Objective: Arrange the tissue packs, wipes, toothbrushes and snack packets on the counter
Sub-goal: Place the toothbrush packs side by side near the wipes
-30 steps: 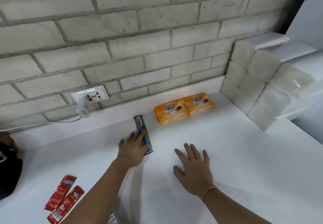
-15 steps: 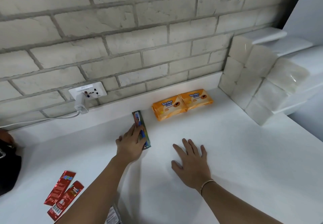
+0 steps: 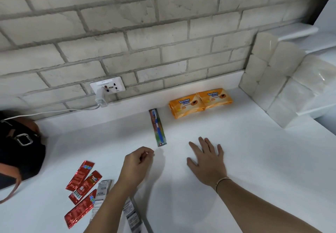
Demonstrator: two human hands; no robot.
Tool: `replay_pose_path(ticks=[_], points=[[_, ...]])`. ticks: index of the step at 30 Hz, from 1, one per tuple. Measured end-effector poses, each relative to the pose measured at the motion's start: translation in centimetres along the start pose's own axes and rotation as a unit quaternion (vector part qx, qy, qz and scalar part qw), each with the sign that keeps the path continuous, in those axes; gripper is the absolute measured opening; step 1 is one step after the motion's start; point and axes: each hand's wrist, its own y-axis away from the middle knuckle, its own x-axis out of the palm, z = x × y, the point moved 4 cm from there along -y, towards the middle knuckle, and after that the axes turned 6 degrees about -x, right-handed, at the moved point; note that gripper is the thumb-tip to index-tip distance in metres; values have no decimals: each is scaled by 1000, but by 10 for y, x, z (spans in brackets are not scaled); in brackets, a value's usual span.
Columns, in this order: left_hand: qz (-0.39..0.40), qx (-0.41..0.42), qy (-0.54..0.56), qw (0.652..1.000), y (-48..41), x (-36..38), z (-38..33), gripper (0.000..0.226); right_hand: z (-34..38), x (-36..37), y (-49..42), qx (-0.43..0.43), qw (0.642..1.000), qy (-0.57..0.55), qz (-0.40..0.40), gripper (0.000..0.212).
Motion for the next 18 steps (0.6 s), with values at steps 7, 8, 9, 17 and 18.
replay_pose_path(ticks=[7,8,9,17,18], points=[[74,205,-319,922,35,-33,15,24,1,-3,0,-3,1000,4,18,65],[91,226,-357,902,38,-39,21,23,0,-2,0,-2,1000,8,19,65],[104,246,-382,885,42,-44,27,26,0,-1,0,-3,1000,11,19,65],[144,316,-430,834,82,-52,45,45,1,-2,0,-5,1000,8,14,64],[147,312,-427,836,84,-52,48,45,1,-2,0,-6,1000,9,13,64]])
